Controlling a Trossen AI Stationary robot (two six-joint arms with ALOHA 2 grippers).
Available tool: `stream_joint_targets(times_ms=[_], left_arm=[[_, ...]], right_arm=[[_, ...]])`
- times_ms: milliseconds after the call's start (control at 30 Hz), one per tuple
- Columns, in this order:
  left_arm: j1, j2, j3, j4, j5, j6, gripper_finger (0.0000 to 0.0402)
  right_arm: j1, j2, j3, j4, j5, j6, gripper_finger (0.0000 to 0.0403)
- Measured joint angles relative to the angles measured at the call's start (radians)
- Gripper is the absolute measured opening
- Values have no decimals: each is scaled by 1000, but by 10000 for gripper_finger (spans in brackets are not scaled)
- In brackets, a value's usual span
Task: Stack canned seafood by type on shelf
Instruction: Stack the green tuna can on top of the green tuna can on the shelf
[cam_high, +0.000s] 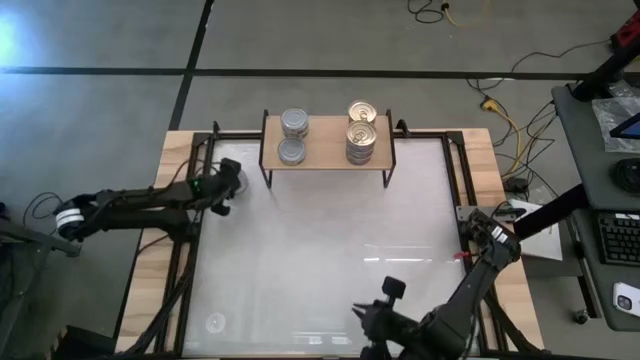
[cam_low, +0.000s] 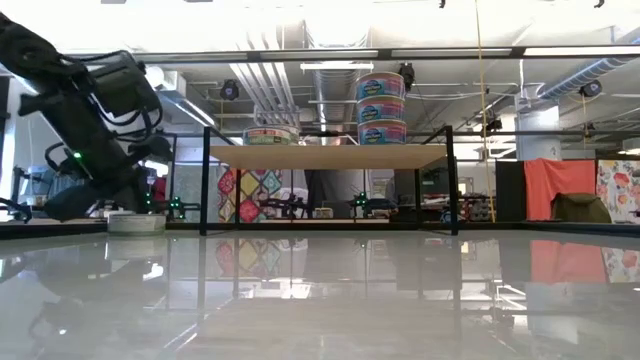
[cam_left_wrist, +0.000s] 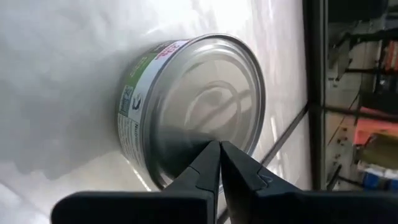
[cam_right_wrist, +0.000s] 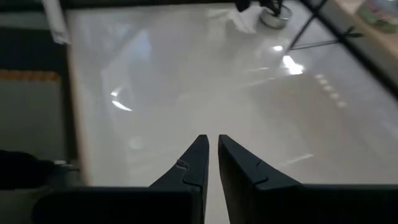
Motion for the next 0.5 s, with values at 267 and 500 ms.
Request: stream_joint_targets(times_ms=[267,500], left_arm=[[-223,-17,-1,-44,-53,-6,0],[-395,-1,-1,-39,-73,13,0]], right_arm=[[26,0,0,135,-3,15,28],[24,1,-1,142,-3,77,28]])
